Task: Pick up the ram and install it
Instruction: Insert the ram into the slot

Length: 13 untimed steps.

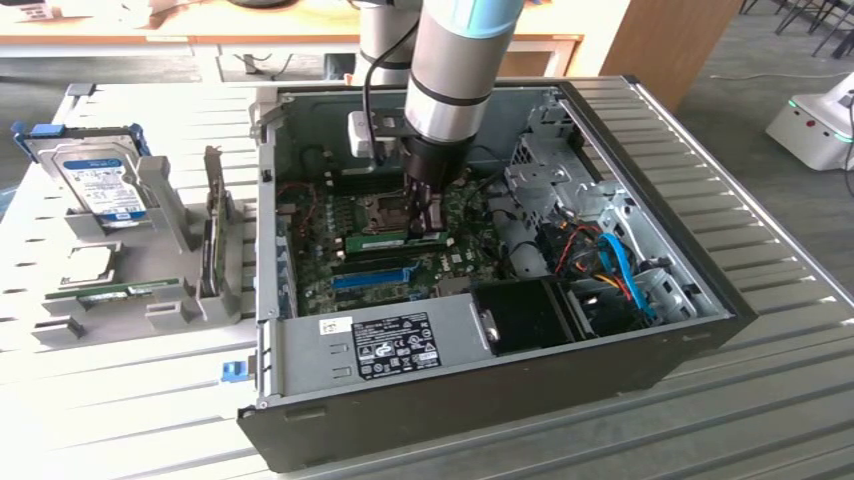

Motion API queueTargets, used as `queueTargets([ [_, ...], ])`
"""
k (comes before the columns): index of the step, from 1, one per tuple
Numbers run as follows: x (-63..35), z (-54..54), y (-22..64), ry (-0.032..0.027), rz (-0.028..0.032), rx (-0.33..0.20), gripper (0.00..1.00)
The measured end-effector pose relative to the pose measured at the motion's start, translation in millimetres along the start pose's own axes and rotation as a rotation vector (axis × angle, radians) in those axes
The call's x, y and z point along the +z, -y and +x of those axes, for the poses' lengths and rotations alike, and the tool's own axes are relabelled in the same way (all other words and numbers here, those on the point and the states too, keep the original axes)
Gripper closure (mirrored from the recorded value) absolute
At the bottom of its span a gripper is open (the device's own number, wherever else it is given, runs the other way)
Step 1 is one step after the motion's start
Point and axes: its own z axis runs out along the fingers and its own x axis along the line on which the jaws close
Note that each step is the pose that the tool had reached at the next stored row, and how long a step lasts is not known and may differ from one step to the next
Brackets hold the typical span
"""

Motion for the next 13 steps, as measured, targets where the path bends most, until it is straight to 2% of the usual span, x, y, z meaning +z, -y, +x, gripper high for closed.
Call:
queueTargets([
  [13,1.8,0.1,0.1,-0.0001,-0.0001,0.000,0.88],
])
